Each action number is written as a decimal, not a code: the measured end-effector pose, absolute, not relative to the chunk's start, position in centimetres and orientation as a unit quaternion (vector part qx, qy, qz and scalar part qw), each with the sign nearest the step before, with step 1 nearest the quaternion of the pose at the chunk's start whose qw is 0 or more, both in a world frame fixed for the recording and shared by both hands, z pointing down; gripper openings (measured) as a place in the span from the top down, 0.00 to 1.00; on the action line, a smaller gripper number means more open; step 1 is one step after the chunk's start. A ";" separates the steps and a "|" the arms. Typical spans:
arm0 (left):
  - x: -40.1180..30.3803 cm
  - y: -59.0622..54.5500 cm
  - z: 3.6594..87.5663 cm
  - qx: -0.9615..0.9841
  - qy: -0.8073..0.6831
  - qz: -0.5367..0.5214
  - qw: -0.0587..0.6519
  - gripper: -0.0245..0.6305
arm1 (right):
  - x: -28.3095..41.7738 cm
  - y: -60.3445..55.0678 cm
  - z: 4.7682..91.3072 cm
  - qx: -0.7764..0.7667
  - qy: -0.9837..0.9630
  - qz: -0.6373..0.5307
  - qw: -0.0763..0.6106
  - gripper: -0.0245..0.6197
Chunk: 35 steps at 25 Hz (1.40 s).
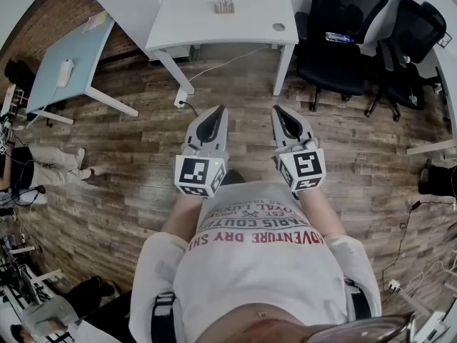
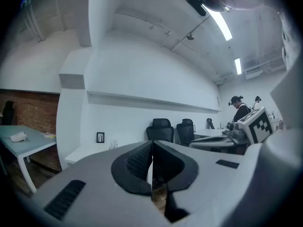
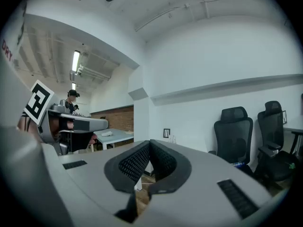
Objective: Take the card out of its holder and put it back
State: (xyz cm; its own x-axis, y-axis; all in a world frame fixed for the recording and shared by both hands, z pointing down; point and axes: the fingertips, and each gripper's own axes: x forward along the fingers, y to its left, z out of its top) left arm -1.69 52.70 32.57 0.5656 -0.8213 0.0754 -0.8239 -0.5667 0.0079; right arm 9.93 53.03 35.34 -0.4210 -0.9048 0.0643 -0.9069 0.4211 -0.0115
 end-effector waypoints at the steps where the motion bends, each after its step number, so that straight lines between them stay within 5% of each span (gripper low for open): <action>1: -1.6 52.6 32.6 0.885 -0.465 0.031 0.023 0.92 | 9.9 52.9 35.5 0.536 -0.843 0.025 0.024 0.92; 21: -2.4 48.4 37.1 0.871 -0.482 0.047 0.076 0.92 | 9.2 48.3 39.9 0.527 -0.843 0.101 0.036 0.92; 35: -8.0 32.4 37.4 0.874 -0.473 0.022 0.110 0.92 | 4.2 34.0 40.9 0.520 -0.843 0.120 0.062 0.92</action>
